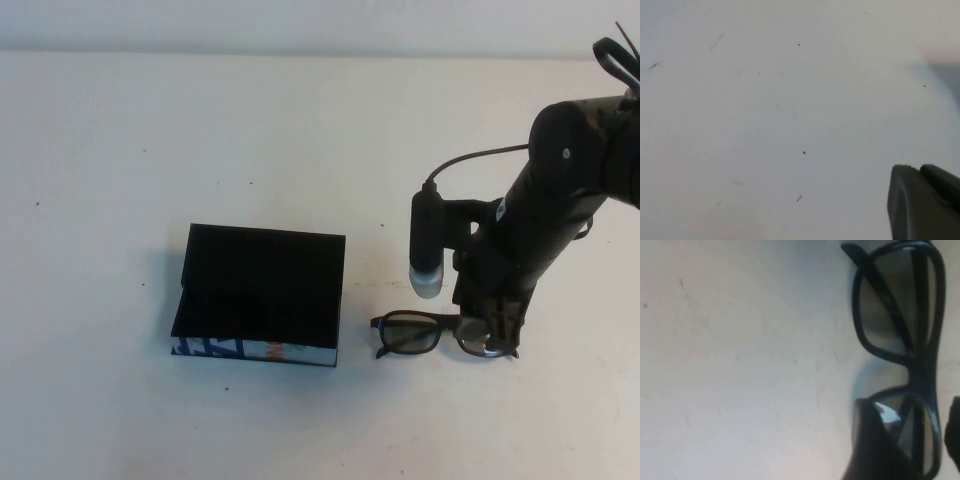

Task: Return glasses to glasses case
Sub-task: Pick up the glasses from the table

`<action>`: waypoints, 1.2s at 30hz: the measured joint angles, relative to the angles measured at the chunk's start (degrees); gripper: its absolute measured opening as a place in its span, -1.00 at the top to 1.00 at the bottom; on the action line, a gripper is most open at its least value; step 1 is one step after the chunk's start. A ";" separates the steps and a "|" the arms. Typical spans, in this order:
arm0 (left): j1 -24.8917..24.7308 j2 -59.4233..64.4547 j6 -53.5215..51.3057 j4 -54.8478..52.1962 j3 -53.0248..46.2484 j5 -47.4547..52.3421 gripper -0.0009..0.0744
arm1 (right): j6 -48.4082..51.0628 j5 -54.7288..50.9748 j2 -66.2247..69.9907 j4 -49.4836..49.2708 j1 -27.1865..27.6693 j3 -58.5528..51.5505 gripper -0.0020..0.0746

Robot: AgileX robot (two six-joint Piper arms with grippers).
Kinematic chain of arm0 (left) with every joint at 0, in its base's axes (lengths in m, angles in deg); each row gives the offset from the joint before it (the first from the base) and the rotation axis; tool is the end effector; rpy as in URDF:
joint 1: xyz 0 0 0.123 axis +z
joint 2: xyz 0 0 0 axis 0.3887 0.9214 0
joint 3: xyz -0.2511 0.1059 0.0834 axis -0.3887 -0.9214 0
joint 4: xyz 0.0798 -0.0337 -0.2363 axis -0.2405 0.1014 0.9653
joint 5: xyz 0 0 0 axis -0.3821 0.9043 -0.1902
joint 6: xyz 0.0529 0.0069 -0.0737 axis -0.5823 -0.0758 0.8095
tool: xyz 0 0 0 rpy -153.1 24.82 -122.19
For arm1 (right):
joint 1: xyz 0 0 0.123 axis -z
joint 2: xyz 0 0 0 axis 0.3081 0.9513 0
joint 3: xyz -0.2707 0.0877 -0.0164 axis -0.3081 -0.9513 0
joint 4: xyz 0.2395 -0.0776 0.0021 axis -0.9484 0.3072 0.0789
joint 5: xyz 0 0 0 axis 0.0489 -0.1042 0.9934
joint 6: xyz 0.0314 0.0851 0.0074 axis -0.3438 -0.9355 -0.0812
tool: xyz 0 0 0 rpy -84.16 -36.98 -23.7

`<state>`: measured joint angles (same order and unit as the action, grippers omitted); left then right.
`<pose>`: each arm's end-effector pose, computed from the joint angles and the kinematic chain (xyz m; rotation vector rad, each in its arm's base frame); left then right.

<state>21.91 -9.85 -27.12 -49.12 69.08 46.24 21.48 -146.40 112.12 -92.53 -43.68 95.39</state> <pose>0.0522 0.0005 0.1697 0.0681 1.8873 0.0485 0.3113 0.1610 0.2334 -1.9936 2.1479 0.0734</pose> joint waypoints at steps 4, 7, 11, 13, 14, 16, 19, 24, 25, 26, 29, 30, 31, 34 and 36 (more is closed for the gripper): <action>0.00 0.00 0.00 0.00 0.00 0.00 0.99 | 3.30 -0.21 1.20 1.47 0.94 1.47 0.17; 0.00 0.00 0.00 0.00 0.00 0.00 0.99 | 5.64 -0.21 2.43 1.47 1.00 2.29 0.09; 0.00 0.00 0.00 0.00 0.00 0.00 0.99 | 6.39 -0.07 3.83 1.36 1.00 3.03 -0.07; 0.00 0.00 0.00 0.00 0.00 0.00 0.99 | 6.52 -0.07 4.36 1.10 1.00 3.03 -0.10; 0.00 0.00 0.00 0.00 0.00 0.00 0.99 | 6.52 -0.07 4.60 0.92 1.00 3.03 -0.11; 0.00 0.00 0.00 0.00 0.00 0.00 0.99 | 6.61 -0.07 4.86 0.11 1.00 3.03 -0.12; 0.00 0.00 0.00 0.00 0.00 0.00 0.99 | 6.74 -0.07 4.86 -1.20 1.00 3.03 -0.12; 0.00 0.00 0.00 0.00 0.00 0.00 0.99 | 6.74 -0.07 4.95 -1.43 0.64 3.03 -0.12; 0.00 0.00 0.00 0.00 0.00 0.00 0.99 | 6.74 -0.07 5.07 -1.43 0.50 3.03 -0.12; 0.00 0.00 0.00 0.00 0.00 0.00 0.99 | 6.74 -0.07 5.19 -1.43 0.36 3.03 -0.12; 0.00 0.00 0.00 0.00 0.00 0.00 0.99 | 6.74 -0.07 6.00 -1.20 0.13 3.03 -0.12; 0.00 0.00 0.00 0.00 0.00 0.00 0.99 | 6.74 -0.07 6.26 -1.20 0.13 3.03 -0.12; 0.00 0.00 0.00 0.00 0.00 0.00 0.99 | 6.74 -0.07 6.56 -1.20 0.13 3.03 -0.12; 0.00 0.00 0.00 0.00 0.00 0.00 0.99 | 6.74 -0.07 7.21 -1.07 0.13 3.03 -0.12; 0.00 0.00 0.00 0.00 0.00 0.00 0.99 | 6.74 -0.07 7.51 -0.73 0.13 3.03 -0.12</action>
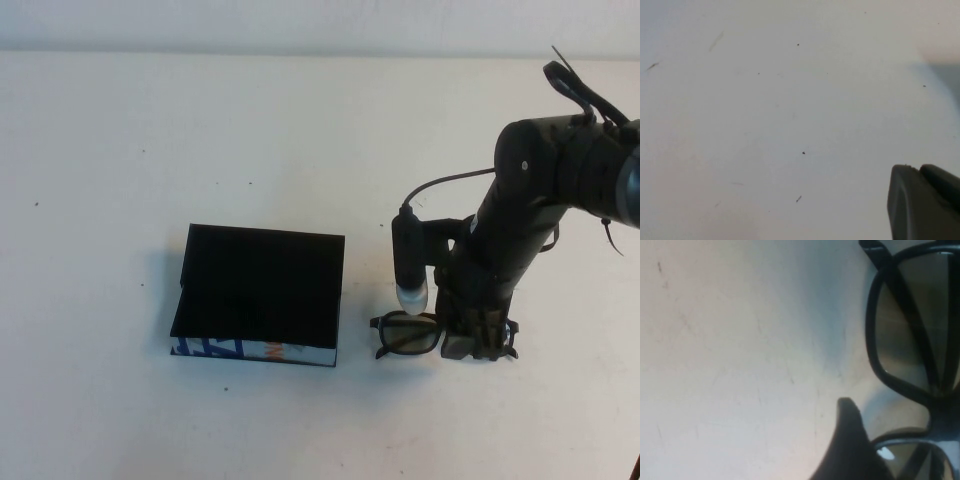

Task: Return glasses to glasses case
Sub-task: Pick up the glasses from the table

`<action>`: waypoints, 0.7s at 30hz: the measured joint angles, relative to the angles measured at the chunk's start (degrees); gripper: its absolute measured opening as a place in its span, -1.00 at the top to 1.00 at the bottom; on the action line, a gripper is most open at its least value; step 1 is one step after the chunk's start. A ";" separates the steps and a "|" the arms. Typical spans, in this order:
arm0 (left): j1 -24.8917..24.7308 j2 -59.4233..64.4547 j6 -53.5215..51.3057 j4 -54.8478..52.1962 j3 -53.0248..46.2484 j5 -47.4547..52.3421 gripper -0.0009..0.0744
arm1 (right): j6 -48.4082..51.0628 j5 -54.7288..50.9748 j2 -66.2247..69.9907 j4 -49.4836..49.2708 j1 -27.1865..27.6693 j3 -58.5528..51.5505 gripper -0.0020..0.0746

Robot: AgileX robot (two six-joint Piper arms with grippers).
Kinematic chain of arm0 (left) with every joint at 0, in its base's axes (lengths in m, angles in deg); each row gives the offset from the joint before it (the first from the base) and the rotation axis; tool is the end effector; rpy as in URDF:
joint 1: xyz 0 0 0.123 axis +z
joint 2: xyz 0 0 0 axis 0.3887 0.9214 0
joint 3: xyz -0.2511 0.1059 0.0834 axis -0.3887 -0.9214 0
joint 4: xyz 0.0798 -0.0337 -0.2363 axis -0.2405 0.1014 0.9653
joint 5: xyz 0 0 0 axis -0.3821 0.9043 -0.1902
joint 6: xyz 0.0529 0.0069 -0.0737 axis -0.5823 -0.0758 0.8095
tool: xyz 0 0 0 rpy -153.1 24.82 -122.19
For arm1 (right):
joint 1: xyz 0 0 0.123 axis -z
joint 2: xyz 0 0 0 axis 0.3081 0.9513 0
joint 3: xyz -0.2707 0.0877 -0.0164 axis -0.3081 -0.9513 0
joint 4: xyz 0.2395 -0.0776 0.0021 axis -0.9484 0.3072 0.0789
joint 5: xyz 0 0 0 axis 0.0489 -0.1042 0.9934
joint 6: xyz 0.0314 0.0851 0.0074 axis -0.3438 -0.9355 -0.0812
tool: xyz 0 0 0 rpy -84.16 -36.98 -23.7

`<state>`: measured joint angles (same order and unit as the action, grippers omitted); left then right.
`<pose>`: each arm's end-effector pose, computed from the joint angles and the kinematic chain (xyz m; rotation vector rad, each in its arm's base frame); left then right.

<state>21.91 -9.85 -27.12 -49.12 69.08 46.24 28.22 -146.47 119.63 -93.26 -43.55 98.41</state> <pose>0.0522 0.0005 0.1697 0.0681 1.8873 0.0485 0.3303 0.1704 0.1994 -2.1512 2.0866 0.1132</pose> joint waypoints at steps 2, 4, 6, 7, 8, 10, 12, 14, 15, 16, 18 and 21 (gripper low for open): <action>0.00 0.00 0.00 0.00 0.00 0.00 0.99 | 0.00 0.00 0.29 0.12 0.00 0.00 -0.12; 0.00 0.00 0.00 0.00 0.00 0.00 0.99 | 0.00 0.00 0.42 0.12 0.00 0.00 -0.13; 0.00 0.00 0.00 0.00 0.00 0.00 0.99 | 0.00 0.00 0.76 0.12 0.00 0.00 -0.13; 0.00 0.00 0.00 0.00 0.00 0.00 0.99 | 0.00 0.00 1.05 0.12 0.00 0.00 -0.13; 0.00 0.00 0.00 0.00 0.00 0.00 0.99 | 0.00 0.00 1.16 0.12 0.00 0.00 -0.13; 0.00 0.00 0.00 0.00 0.00 0.00 0.99 | 0.00 0.00 1.40 0.12 0.00 0.33 -0.12; 0.00 0.00 0.00 0.00 0.00 0.00 0.99 | 0.00 -0.67 1.40 0.12 0.00 1.25 -0.08; 0.00 0.00 0.00 0.00 0.00 0.00 0.99 | 0.00 -1.45 1.40 0.12 0.00 2.22 -0.01; 0.00 0.00 0.00 0.00 0.00 0.00 0.99 | 0.00 -1.78 1.40 0.12 0.00 2.63 0.03; 0.00 0.00 0.00 0.00 0.00 0.00 0.99 | 0.00 -2.10 1.40 0.12 0.00 2.85 0.07; 0.00 0.00 0.00 0.00 0.00 0.00 0.99 | 0.00 -2.99 1.40 0.12 0.00 2.94 0.14; 0.00 0.00 0.00 0.00 0.00 0.00 0.99 | 0.00 -3.89 1.73 0.78 0.00 2.94 0.18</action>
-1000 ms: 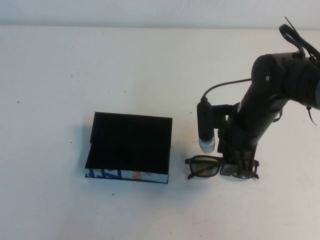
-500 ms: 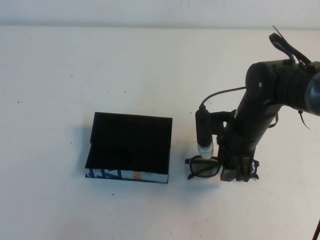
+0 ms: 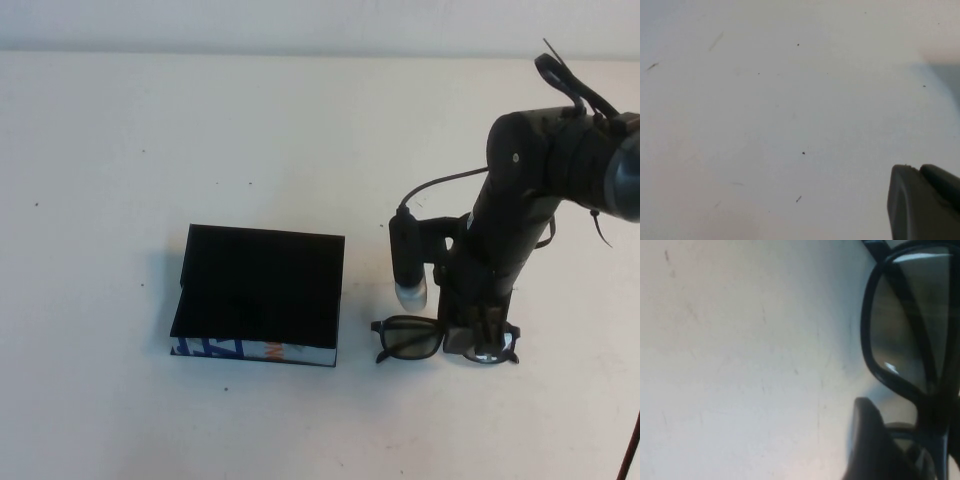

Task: Return glasses to glasses case
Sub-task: Pick up the glasses from the table, then place the glasses in the glasses case

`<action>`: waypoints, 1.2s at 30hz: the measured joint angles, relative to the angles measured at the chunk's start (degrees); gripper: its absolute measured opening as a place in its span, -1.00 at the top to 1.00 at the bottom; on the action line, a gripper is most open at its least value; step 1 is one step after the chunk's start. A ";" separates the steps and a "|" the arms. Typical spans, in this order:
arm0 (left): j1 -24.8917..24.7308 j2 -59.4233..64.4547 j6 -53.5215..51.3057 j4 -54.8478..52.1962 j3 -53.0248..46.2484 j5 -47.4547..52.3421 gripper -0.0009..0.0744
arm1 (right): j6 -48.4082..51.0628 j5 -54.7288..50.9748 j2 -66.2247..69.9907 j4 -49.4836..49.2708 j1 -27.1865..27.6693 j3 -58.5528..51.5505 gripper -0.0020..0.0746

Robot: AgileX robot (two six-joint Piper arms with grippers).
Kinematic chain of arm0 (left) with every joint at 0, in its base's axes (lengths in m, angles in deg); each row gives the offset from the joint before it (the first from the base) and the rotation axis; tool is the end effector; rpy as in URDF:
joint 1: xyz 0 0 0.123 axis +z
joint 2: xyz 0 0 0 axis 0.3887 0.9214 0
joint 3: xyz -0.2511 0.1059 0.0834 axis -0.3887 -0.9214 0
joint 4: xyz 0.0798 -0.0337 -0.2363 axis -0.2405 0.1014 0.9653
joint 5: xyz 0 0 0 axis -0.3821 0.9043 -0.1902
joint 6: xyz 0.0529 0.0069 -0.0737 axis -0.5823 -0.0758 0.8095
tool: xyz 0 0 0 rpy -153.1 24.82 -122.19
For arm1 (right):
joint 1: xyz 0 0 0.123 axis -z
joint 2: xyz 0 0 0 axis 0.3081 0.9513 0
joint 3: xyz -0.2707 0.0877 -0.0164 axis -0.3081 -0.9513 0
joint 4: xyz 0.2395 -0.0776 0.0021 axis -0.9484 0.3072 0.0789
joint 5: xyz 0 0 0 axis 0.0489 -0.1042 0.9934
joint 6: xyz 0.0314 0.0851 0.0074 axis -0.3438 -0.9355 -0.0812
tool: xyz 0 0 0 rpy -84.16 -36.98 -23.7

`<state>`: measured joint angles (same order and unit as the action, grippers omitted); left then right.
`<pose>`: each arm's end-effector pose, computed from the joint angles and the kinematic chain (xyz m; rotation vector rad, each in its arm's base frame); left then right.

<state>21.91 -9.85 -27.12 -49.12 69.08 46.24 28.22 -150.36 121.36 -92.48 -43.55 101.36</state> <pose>0.0522 0.0005 0.1697 0.0681 1.8873 0.0485 0.3353 0.1720 0.2001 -2.1966 2.1059 0.1284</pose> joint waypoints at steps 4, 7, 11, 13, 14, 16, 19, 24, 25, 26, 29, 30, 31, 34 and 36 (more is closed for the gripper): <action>0.00 0.00 0.00 0.00 0.00 0.00 0.99 | 0.00 -0.13 0.85 0.82 0.00 0.00 0.19; 0.00 0.00 0.00 0.00 0.00 0.00 0.99 | 0.00 0.10 1.52 0.90 0.00 0.00 0.19; 0.00 0.00 0.00 0.00 0.00 0.00 0.99 | -0.33 0.32 1.87 0.90 -0.04 0.00 0.19; 0.00 0.00 0.00 0.00 0.00 0.00 0.99 | -0.49 0.32 1.89 1.03 -0.04 0.14 0.20; 0.00 0.00 0.00 0.00 0.00 0.00 0.99 | -1.17 0.32 1.89 1.03 -0.04 0.14 0.22; 0.00 0.00 0.00 0.00 0.00 0.00 0.99 | -2.75 0.66 1.89 1.03 -0.04 0.35 0.29; 0.00 0.00 0.00 0.00 0.00 0.00 0.99 | -4.19 0.93 1.89 1.03 -0.04 0.48 0.49; 0.00 0.00 0.00 0.00 0.00 0.00 0.99 | -5.70 -1.49 1.89 1.15 -0.04 0.48 0.83; 0.00 0.00 0.00 0.00 0.00 0.00 0.99 | -6.53 -2.20 1.89 1.46 -0.13 0.48 0.83; 0.00 0.00 0.00 0.00 0.00 0.00 0.99 | -7.51 -3.03 1.89 1.73 -0.26 0.48 0.83; 0.00 0.00 0.00 0.00 0.00 0.00 0.99 | -10.93 -4.81 0.03 2.78 -1.81 0.48 0.83; 0.00 0.00 0.00 0.00 0.00 0.00 0.99 | -11.83 -5.07 -0.90 2.78 -2.54 0.61 0.83; 0.00 0.00 0.00 0.00 0.00 0.00 0.99 | -12.94 -5.64 -2.15 2.78 -3.65 1.06 0.83; 0.00 0.00 0.00 0.00 0.00 0.00 0.99 | -17.26 -7.10 -4.82 2.07 -7.55 5.00 0.84; 0.00 0.00 0.00 0.00 0.00 0.00 0.99 | -19.84 -7.39 -4.95 1.52 -10.33 9.16 0.84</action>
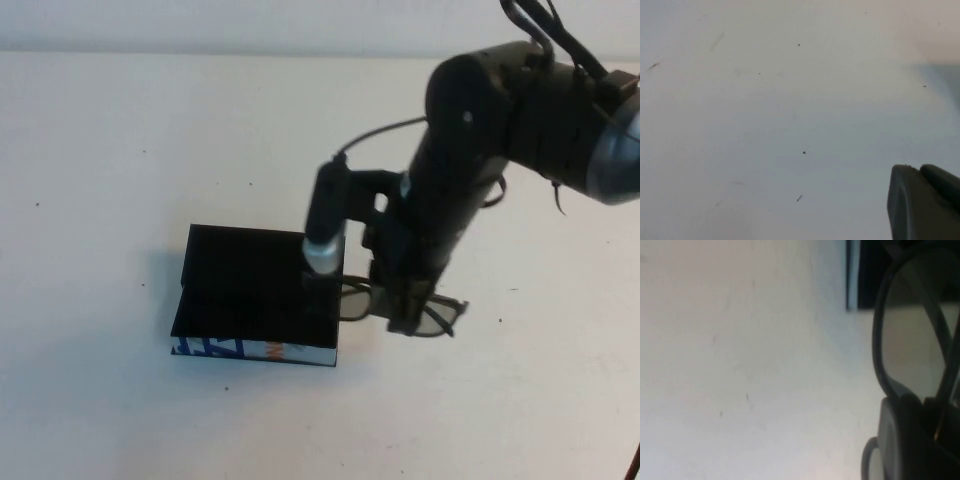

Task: Return glasses to glasses case
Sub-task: Place the glasses in the glasses case

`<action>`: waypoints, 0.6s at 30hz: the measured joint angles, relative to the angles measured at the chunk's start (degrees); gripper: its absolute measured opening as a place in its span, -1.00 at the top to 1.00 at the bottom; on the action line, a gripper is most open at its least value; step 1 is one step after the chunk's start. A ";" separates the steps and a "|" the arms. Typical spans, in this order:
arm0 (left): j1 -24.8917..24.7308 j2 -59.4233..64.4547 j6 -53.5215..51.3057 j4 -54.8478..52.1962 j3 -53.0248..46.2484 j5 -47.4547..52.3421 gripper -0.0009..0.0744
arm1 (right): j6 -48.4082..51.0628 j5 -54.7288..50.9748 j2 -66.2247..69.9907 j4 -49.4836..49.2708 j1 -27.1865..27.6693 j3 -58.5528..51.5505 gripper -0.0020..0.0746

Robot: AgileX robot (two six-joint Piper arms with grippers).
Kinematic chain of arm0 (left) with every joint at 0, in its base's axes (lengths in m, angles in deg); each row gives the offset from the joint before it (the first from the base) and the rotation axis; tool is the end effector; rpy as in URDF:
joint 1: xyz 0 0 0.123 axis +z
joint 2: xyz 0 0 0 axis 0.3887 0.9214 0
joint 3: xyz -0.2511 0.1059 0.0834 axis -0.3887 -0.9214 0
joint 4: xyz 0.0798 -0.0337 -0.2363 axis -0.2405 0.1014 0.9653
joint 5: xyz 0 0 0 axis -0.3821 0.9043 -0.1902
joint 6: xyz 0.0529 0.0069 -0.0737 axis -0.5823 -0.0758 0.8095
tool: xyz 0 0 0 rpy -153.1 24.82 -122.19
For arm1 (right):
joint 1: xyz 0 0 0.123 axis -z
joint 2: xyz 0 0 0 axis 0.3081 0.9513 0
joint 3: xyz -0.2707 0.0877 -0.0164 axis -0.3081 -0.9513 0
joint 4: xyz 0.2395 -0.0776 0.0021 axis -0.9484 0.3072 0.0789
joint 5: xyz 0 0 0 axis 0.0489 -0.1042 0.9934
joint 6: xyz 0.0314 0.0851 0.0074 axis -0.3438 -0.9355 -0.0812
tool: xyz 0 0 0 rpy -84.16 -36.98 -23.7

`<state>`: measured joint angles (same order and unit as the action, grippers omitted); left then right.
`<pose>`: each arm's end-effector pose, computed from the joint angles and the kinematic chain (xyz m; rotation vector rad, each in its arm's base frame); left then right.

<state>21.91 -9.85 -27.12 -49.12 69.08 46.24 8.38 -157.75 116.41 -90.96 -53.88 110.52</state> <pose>0.0522 0.0005 0.1697 0.0681 1.8873 0.0485 0.3012 0.2289 0.2722 -1.9883 2.1856 0.1111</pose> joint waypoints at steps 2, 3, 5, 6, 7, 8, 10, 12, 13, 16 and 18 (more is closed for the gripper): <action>0.00 0.00 0.00 0.00 0.00 0.00 0.99 | -1.55 -0.09 1.18 0.00 -2.48 4.56 0.84; 0.00 0.00 0.00 0.00 0.00 0.00 0.99 | -1.89 -0.21 1.93 0.00 -3.38 6.79 0.84; 0.00 0.00 0.00 0.00 0.00 0.00 0.99 | -2.18 -0.46 4.35 0.00 -5.30 10.73 0.84; 0.00 0.00 0.00 0.00 0.00 0.00 0.99 | -2.28 -0.46 6.01 0.00 -6.25 12.82 0.84; 0.00 0.00 0.00 0.00 0.00 0.00 0.99 | -2.39 -0.46 7.85 0.00 -7.13 14.81 0.84; 0.00 0.00 0.00 0.00 0.00 0.00 0.99 | -2.51 -0.46 9.78 -0.11 -7.76 16.35 0.84; 0.00 0.00 0.00 0.00 0.00 0.00 0.99 | -3.37 -0.55 13.56 -0.23 -8.93 19.98 0.84; 0.00 0.00 0.00 0.00 0.00 0.00 0.99 | -3.71 -0.55 16.49 -0.23 -9.49 22.78 0.84; 0.00 0.00 0.00 0.00 0.00 0.00 0.99 | -3.86 -0.55 17.81 -0.23 -9.64 24.03 0.84; 0.00 0.00 0.00 0.00 0.00 0.00 0.99 | -3.89 -0.55 20.41 0.01 -9.76 26.59 0.84; 0.00 0.00 0.00 0.00 0.00 0.00 0.99 | -3.89 -0.55 21.45 0.13 -9.76 27.27 0.84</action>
<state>21.91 -9.85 -27.12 -49.12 69.08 46.24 4.49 -158.30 137.87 -90.83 -63.64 137.78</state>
